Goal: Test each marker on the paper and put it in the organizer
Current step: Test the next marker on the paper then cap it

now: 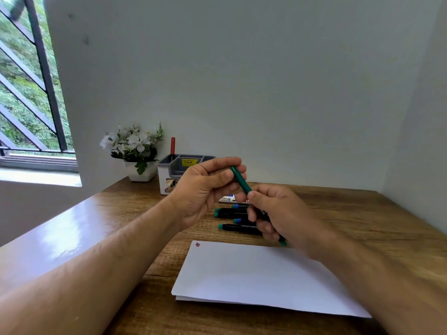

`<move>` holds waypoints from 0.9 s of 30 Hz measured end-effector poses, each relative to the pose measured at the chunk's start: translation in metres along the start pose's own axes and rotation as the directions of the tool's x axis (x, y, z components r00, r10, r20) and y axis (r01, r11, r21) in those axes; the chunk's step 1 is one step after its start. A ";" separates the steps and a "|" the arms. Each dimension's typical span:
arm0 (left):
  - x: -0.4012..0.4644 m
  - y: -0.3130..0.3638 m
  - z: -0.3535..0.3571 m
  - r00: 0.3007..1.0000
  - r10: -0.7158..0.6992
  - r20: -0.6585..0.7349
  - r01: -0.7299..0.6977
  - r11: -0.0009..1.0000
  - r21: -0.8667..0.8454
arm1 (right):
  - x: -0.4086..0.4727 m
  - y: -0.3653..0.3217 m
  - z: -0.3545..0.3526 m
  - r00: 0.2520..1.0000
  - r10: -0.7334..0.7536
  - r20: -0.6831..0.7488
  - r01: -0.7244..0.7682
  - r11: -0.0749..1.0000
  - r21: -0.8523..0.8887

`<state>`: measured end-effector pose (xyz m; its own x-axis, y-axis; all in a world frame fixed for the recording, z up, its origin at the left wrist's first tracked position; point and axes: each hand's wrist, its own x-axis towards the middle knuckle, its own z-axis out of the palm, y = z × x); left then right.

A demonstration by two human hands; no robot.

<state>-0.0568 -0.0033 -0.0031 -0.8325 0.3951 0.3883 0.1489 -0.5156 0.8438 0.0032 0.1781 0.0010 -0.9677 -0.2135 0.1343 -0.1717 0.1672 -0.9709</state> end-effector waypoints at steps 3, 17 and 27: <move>0.000 0.004 0.004 1.000 -0.004 -0.005 0.004 0.997 -0.077 | 0.001 -0.004 0.007 0.999 0.030 0.032 -0.036 0.980 0.195; -0.002 0.011 0.012 0.999 0.021 -0.033 -0.024 0.995 -0.095 | 0.004 -0.003 0.015 0.996 0.014 -0.087 0.000 0.987 0.162; 0.004 0.013 0.000 0.955 0.037 -0.294 -0.047 0.999 -0.027 | 0.000 0.007 0.012 0.993 0.112 0.031 -0.116 0.955 0.273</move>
<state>-0.0579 -0.0081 0.0093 -0.9464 0.1347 0.2935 0.1738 -0.5536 0.8144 0.0042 0.1677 -0.0080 -0.9747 -0.2229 0.0185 -0.0010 -0.0782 -0.9969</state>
